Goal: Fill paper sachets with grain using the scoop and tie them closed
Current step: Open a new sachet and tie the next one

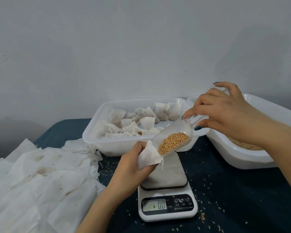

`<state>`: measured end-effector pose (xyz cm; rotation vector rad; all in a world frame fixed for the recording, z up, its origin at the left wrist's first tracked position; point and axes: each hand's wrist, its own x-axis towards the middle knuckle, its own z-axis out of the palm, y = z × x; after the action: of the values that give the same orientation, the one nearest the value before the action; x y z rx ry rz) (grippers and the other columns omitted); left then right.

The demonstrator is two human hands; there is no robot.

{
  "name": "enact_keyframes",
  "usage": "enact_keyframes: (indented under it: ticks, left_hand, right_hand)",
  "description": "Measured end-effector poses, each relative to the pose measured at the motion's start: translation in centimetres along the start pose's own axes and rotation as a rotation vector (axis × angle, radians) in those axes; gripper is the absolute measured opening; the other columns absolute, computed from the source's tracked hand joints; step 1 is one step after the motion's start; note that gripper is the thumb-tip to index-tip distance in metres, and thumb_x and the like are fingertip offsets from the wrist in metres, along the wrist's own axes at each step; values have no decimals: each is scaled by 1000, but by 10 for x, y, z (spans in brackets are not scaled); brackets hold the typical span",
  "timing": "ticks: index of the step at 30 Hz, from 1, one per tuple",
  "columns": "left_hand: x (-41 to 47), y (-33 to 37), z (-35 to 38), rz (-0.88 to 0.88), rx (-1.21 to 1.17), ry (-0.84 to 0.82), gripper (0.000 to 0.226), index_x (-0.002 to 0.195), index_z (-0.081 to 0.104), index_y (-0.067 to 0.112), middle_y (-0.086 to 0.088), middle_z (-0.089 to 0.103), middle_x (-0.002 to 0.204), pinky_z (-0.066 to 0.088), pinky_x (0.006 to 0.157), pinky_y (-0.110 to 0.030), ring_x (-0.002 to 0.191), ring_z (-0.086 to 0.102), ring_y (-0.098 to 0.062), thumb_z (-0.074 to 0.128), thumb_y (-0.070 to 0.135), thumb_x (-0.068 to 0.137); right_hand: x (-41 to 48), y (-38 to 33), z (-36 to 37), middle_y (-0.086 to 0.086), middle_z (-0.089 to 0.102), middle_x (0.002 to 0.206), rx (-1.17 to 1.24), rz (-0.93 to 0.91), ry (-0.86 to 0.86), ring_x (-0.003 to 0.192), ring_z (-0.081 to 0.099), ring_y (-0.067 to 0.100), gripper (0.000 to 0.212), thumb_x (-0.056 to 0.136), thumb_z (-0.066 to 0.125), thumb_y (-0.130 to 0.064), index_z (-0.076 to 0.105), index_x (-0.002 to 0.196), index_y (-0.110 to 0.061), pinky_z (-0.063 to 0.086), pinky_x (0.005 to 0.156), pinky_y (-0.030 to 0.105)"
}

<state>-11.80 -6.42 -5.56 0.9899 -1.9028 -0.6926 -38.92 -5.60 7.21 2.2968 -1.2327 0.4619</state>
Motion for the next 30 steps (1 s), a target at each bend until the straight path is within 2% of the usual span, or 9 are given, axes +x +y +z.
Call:
enact_keyframes:
  ticks: [7, 12, 14, 17, 18, 21, 24, 27, 30]
  left_hand:
    - [-2, 3, 3, -40, -47, -67, 28, 98, 49, 46, 12, 73, 81, 48, 63, -13, 76, 69, -6, 71, 33, 86]
    - [-4, 14, 6, -57, -144, -66, 23, 93, 50, 39, 11, 72, 80, 47, 61, -13, 70, 70, -6, 67, 41, 78]
    - [-4, 16, 7, -75, -192, -65, 25, 94, 52, 35, 6, 73, 82, 52, 66, -20, 71, 71, -11, 67, 44, 76]
    - [-4, 18, 6, -84, -232, -81, 38, 104, 54, 20, -2, 73, 85, 57, 79, -43, 76, 71, -19, 66, 43, 77]
    - [-4, 18, 6, -83, -231, -84, 38, 104, 54, 17, -3, 73, 85, 56, 82, -47, 77, 71, -20, 66, 42, 78]
    - [-5, 18, 6, -91, -234, -81, 36, 103, 54, 16, -4, 73, 86, 55, 83, -51, 78, 70, -20, 67, 39, 79]
    - [-4, 19, 7, -102, -236, -65, 33, 101, 55, 19, -5, 70, 90, 53, 84, -55, 84, 67, -28, 68, 37, 77]
    - [-4, 19, 7, -96, -232, -49, 35, 101, 56, 18, -7, 68, 92, 52, 84, -54, 88, 64, -31, 67, 36, 73]
    - [-4, 19, 6, -91, -239, -43, 36, 100, 56, 16, -6, 67, 91, 53, 83, -48, 87, 63, -30, 66, 36, 72]
  right_hand:
    - [5, -7, -9, -6, 65, 89, -33, -39, 44, 95, 62, 29, 36, 73, 83, -25, 75, 107, -32, 25, 104, 61]
    - [10, -12, -17, -4, 66, 91, -44, -45, 61, 99, 59, 29, 35, 72, 84, -26, 76, 105, -33, 22, 105, 62]
    - [11, -13, -20, -3, 66, 91, -53, -51, 66, 100, 59, 29, 36, 71, 84, -26, 76, 105, -33, 21, 105, 62]
    - [13, -15, -24, -3, 66, 93, -66, -64, 71, 102, 58, 30, 36, 72, 82, -26, 76, 106, -34, 20, 106, 63]
    - [13, -15, -25, -3, 66, 94, -73, -68, 71, 103, 58, 30, 36, 72, 81, -27, 76, 107, -35, 19, 106, 63]
    - [15, -15, -28, -2, 66, 96, -99, -76, 96, 105, 57, 31, 34, 75, 79, -28, 76, 107, -35, 19, 106, 63]
    - [15, -15, -29, -1, 66, 98, -134, -93, 149, 105, 57, 33, 31, 77, 80, -27, 75, 107, -35, 19, 106, 62]
    - [15, -15, -31, 1, 67, 98, -154, -86, 180, 105, 58, 34, 23, 83, 71, -33, 76, 106, -34, 20, 104, 63]
    - [16, -16, -35, 0, 67, 99, -135, -50, 156, 106, 58, 34, 30, 81, 61, -38, 76, 107, -35, 20, 105, 62]
